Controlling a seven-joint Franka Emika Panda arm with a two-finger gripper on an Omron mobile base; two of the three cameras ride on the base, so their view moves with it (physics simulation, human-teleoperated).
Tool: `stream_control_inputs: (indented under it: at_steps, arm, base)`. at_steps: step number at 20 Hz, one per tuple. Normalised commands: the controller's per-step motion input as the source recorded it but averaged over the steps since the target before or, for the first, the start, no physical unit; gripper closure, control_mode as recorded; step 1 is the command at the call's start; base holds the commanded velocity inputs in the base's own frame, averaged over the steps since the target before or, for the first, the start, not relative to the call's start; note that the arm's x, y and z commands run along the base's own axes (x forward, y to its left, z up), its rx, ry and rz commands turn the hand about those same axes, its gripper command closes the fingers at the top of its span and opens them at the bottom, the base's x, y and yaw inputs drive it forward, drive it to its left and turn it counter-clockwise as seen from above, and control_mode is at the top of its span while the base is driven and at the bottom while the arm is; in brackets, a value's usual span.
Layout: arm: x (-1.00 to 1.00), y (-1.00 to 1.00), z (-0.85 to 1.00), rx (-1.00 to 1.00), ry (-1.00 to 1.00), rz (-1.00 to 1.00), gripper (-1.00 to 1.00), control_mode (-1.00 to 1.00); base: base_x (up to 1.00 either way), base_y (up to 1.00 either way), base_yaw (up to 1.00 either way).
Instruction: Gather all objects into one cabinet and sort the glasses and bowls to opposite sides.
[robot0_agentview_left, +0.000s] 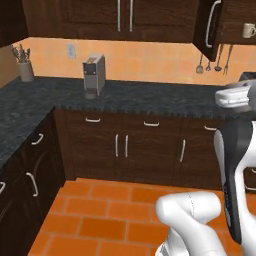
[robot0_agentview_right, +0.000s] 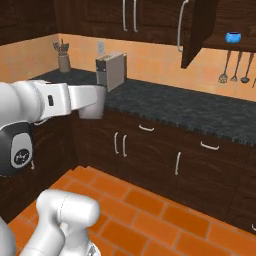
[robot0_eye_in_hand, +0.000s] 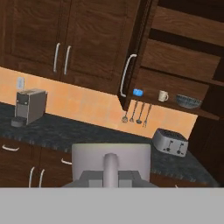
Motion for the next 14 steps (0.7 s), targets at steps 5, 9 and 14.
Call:
stream_control_inputs:
  at_steps: [5, 9, 14]
  arm:
    - [0.00, 0.00, 0.00, 0.00, 0.00, 0.00, 1.00, 1.00]
    - [0.00, 0.00, 0.00, 0.00, 0.00, 0.00, 1.00, 1.00]
    - [0.00, 0.00, 0.00, 0.00, 0.00, 0.00, 1.00, 1.00]
  base:
    - [-0.32, -1.00, 0.01]
    - [-0.02, -0.82, 0.00]
    - [0.91, -0.42, 0.00]
